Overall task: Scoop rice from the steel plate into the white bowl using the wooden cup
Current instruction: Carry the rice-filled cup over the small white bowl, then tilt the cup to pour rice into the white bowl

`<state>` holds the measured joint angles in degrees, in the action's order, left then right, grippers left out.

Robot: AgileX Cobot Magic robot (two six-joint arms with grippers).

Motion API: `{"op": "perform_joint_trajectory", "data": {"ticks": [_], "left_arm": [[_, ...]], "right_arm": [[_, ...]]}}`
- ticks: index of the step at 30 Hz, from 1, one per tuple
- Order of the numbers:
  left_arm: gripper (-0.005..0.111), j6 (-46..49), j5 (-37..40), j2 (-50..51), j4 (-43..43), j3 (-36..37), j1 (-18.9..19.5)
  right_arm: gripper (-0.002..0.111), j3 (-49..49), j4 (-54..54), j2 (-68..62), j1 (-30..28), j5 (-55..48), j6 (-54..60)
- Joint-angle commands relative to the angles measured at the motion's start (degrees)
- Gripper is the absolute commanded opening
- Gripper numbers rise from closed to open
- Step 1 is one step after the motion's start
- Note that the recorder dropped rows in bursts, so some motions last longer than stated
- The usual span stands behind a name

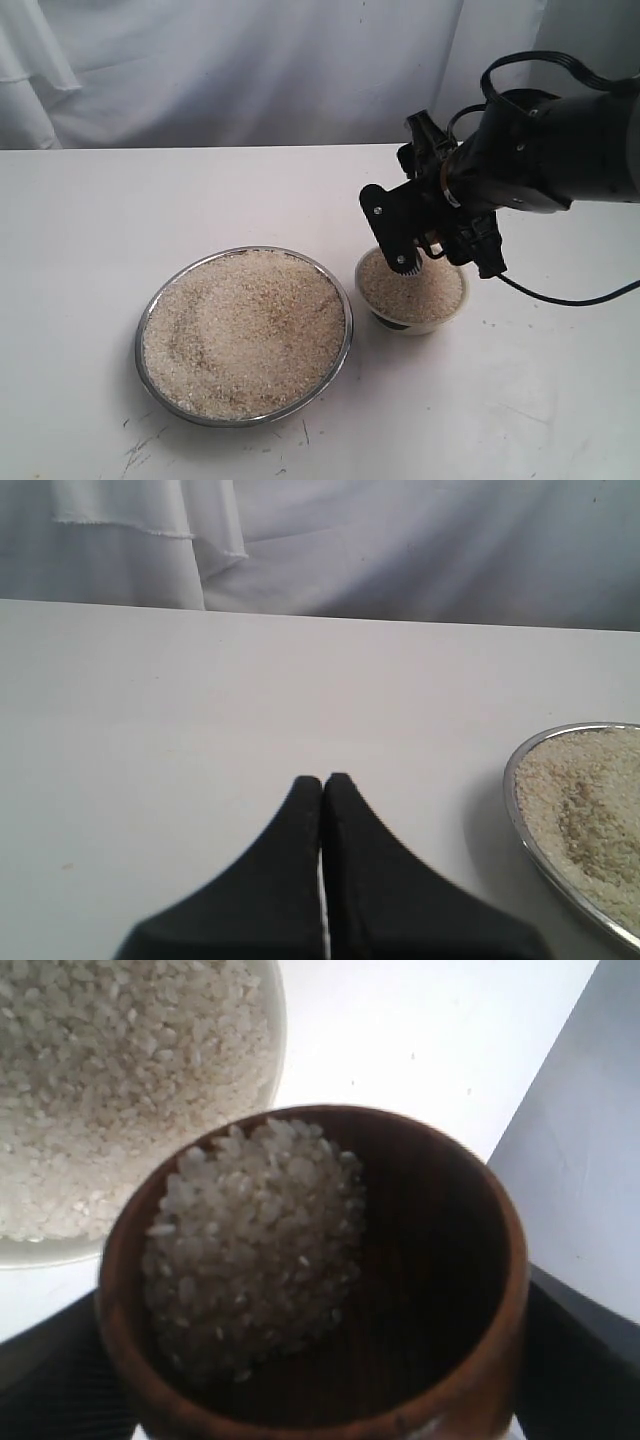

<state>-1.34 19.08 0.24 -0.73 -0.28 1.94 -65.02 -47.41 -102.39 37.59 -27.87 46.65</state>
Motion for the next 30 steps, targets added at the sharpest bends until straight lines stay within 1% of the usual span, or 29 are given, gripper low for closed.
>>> {"op": "perform_joint_trajectory", "data": {"ticks": [1, 13, 18, 25, 30], "left_arm": [[0.0, 0.0, -0.8, -0.2, 0.1, 0.3, -0.2], [0.0, 0.0, -0.8, -0.2, 0.1, 0.3, -0.2], [0.0, 0.0, -0.8, -0.2, 0.1, 0.3, -0.2], [0.0, 0.0, -0.8, -0.2, 0.1, 0.3, -0.2], [0.0, 0.0, -0.8, -0.2, 0.1, 0.3, -0.2]], "right_arm": [[0.0, 0.2, -2.9, 0.2, 0.9, -1.9, -0.4], [0.0, 0.2, -10.3, 0.2, 3.0, -4.7, -0.7], [0.0, 2.5, -15.0, 0.2, 3.4, -5.0, -1.1], [0.0, 4.4, -20.9, 0.2, 3.4, -3.1, -8.7], [0.0, 5.9, -24.5, 0.2, 3.7, -2.1, -9.2]]}}
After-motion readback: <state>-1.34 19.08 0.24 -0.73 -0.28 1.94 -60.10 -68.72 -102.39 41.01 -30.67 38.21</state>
